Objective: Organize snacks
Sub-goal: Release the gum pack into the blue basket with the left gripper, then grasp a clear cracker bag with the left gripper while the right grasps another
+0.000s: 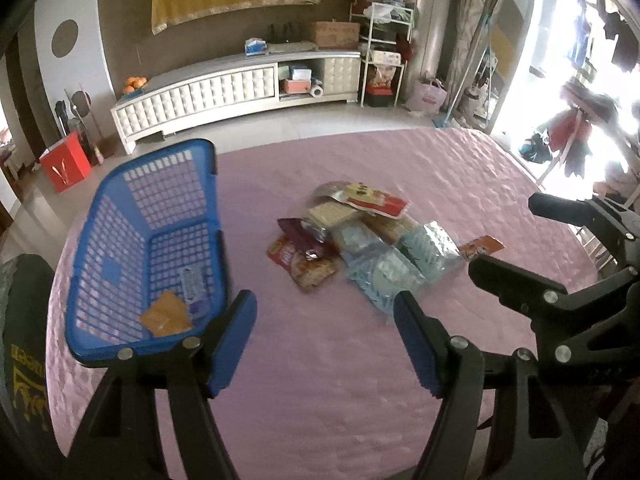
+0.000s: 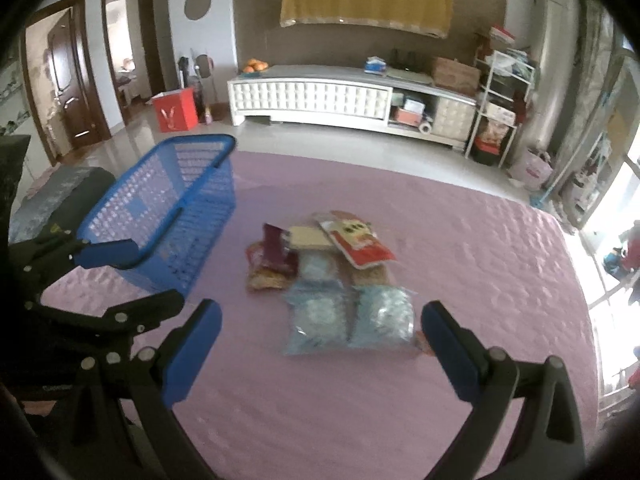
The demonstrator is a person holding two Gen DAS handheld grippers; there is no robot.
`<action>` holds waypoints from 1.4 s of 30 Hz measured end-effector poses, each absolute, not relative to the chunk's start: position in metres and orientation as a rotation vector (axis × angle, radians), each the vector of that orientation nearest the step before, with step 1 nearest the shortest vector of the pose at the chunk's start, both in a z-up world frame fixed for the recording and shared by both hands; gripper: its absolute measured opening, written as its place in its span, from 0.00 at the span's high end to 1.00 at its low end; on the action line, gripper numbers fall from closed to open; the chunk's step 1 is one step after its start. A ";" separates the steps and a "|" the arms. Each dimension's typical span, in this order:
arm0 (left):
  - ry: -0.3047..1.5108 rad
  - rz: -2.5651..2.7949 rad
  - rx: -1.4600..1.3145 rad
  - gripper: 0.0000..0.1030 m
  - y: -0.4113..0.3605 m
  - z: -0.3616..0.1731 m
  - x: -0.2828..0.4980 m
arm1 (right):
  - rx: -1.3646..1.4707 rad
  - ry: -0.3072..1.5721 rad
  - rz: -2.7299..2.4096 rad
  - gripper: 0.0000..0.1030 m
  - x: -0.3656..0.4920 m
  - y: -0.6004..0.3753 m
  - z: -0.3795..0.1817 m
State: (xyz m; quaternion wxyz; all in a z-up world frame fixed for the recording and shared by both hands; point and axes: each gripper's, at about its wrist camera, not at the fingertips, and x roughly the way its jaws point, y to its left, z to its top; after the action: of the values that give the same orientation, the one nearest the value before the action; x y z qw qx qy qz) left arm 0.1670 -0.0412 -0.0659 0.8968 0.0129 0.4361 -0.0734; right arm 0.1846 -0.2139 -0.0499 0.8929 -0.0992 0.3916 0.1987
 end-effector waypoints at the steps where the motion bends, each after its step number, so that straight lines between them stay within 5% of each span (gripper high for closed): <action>1: 0.910 -0.152 0.023 0.33 -0.045 -0.069 0.170 | -0.209 0.813 0.406 0.02 0.187 -0.216 -0.052; 6: 0.934 -0.158 0.001 0.33 -0.056 -0.079 0.180 | -0.210 0.823 0.381 0.02 0.199 -0.230 -0.060; 11: 0.973 -0.157 0.006 0.33 -0.066 -0.094 0.197 | -0.194 0.867 0.388 0.14 0.215 -0.244 -0.073; 42: 1.218 -0.124 -0.143 0.28 -0.125 -0.201 0.291 | -0.072 1.037 0.348 0.14 0.259 -0.317 -0.147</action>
State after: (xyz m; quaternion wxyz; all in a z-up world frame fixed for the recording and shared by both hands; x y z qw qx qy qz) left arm 0.2909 -0.1249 -0.2006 0.8161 -0.0673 0.5710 -0.0579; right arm 0.2592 -0.3166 -0.1470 0.8536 -0.0344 0.4928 0.1652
